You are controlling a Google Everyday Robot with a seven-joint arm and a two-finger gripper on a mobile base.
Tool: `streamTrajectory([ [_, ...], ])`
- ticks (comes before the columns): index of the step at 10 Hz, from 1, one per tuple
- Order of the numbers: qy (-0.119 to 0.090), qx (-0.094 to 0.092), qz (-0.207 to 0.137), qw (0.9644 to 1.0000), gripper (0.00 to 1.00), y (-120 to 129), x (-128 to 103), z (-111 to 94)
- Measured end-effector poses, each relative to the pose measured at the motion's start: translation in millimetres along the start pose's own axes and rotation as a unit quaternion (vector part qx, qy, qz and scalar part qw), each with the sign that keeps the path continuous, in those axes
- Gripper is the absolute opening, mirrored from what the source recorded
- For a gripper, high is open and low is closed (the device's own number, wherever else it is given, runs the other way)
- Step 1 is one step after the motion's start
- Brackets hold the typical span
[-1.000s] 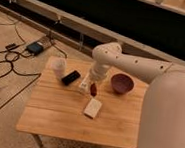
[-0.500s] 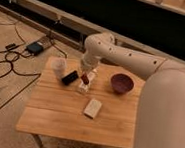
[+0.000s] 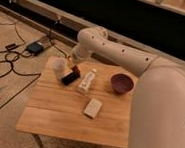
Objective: Place the pepper in the ceramic cup
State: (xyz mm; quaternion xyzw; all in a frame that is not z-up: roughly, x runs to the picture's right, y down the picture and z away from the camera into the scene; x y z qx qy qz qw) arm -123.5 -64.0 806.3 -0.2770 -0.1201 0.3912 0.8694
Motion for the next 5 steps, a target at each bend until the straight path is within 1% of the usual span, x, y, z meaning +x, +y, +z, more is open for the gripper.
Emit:
streamTrajectory([
  [3,-0.024,-0.006,-0.030,0.9992,0.00,10,-32,3],
  [5,-0.026,-0.006,-0.031,0.9992,0.00,10,-34,3],
])
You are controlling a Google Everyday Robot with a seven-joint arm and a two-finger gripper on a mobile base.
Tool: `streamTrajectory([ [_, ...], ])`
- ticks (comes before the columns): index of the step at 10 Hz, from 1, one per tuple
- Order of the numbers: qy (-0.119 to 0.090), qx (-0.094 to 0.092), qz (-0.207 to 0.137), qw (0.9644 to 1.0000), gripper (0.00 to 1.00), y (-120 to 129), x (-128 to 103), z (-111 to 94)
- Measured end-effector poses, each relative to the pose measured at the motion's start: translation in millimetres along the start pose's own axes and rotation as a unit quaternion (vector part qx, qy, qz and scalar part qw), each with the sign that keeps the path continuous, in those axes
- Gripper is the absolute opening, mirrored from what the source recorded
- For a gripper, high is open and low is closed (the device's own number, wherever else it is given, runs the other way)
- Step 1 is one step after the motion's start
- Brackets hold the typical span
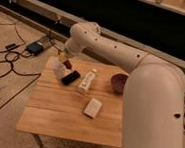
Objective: Place the pepper in the ceramic cup
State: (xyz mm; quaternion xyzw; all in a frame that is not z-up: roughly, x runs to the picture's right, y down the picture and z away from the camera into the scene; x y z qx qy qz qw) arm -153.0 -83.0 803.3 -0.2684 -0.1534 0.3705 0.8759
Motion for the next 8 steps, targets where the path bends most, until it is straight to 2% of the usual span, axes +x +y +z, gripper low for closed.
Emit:
streamTrajectory([
  [6,0.001,-0.001,0.000,1.0000,0.00,0.8,0.5,1.6],
  [8,-0.014,0.000,0.000,0.9999,0.00,-1.3,-7.6,2.4],
])
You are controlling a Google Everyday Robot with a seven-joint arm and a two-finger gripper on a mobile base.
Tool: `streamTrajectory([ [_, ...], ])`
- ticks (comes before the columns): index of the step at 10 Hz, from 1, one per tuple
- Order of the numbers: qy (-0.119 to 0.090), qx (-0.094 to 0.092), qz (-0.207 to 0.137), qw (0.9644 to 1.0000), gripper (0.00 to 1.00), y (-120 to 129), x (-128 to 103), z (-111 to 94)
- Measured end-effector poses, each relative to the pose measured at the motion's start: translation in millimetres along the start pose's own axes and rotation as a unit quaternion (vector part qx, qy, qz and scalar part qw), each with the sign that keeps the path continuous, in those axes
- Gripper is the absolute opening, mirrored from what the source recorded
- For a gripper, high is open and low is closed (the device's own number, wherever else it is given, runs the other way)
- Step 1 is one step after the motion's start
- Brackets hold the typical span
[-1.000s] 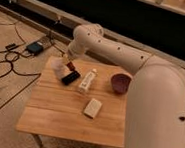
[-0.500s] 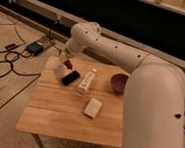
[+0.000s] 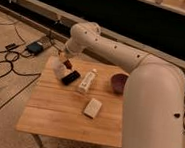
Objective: Place the pepper in the ceramic cup
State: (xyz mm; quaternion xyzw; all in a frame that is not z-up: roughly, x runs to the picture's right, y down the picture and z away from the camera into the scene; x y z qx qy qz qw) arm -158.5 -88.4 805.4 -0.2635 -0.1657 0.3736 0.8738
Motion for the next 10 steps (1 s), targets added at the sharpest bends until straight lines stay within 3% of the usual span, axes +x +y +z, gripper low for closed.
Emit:
streamTrajectory([
  [4,-0.030,-0.003,-0.025,0.9992,0.00,-7,-13,9],
  [10,-0.058,-0.032,-0.059,0.9961,0.00,-2,-35,48],
])
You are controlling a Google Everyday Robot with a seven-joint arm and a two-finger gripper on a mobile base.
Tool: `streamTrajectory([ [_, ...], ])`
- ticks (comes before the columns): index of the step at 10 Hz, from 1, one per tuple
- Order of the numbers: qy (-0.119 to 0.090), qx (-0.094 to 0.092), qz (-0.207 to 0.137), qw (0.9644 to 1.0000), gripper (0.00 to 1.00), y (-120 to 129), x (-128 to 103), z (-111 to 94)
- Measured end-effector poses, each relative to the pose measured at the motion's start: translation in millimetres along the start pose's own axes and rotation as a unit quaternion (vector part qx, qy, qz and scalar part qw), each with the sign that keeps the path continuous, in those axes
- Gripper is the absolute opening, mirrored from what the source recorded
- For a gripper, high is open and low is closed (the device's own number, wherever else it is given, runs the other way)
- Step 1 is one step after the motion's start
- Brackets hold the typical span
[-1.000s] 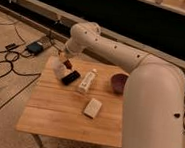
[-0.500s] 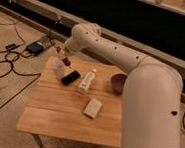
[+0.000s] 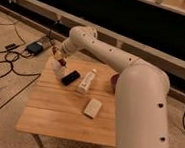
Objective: Place the pepper in the ceramic cup
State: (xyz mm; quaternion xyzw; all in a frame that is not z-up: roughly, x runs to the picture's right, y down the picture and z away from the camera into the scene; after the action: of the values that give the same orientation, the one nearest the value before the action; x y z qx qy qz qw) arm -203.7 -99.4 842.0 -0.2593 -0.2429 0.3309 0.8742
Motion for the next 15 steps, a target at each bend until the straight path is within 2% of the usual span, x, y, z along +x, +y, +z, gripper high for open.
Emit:
streamTrajectory([
  [5,-0.025,-0.016,-0.019,0.9994,0.00,-16,-11,30],
  [10,-0.042,-0.031,-0.031,0.9982,0.02,-26,-15,49],
  [11,-0.043,-0.034,-0.032,0.9980,0.07,-25,-16,51],
  [15,-0.038,-0.043,-0.034,0.9978,0.49,-23,-10,58],
])
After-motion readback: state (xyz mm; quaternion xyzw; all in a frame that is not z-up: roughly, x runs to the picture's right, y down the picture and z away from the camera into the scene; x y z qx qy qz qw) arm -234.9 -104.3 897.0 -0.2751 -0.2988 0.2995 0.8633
